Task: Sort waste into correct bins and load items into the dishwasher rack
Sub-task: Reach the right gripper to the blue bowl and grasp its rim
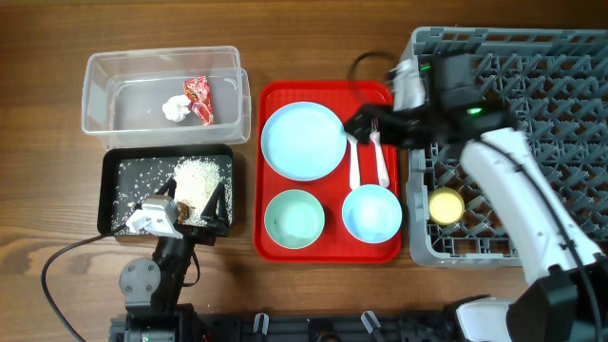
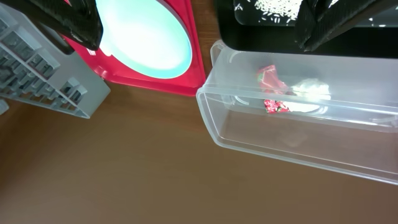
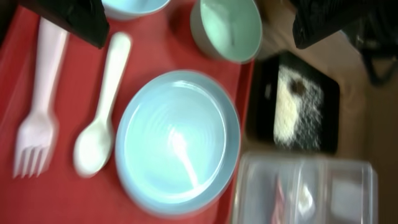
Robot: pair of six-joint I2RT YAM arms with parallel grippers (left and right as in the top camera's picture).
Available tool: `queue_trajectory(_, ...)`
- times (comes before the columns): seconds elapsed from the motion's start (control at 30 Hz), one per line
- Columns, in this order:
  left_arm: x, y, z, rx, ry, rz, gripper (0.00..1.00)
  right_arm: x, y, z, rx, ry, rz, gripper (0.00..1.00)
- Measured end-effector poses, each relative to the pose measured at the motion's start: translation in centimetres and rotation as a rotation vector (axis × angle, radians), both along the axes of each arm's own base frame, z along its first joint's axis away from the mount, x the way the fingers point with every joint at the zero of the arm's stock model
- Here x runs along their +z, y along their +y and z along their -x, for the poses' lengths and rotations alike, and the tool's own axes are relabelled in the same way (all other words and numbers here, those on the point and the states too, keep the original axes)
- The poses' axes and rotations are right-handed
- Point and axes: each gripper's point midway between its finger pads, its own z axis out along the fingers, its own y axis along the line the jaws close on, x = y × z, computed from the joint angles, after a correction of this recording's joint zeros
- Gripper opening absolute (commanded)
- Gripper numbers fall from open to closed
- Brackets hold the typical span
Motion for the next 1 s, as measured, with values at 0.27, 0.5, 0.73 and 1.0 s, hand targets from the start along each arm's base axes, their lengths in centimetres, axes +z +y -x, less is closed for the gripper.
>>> queue_trajectory(0.27,0.0,0.0,0.0,0.0,0.0,0.0,1.0,-2.5,7.3,8.1,0.207,0.055,0.213,0.91)
queue_trajectory(0.5,0.0,0.0,0.0,0.0,0.0,0.0,1.0,-4.0,3.1,9.1,0.03,0.141,0.421,1.0)
queue_trajectory(0.73,0.0,0.0,0.0,0.0,0.0,0.0,1.0,-5.0,-1.5,8.2,-0.078,0.064,0.63,1.0)
queue_trajectory(1.0,0.0,0.0,0.0,0.0,0.0,0.0,1.0,-9.2,-5.5,6.7,-0.119,0.08,0.646,0.96)
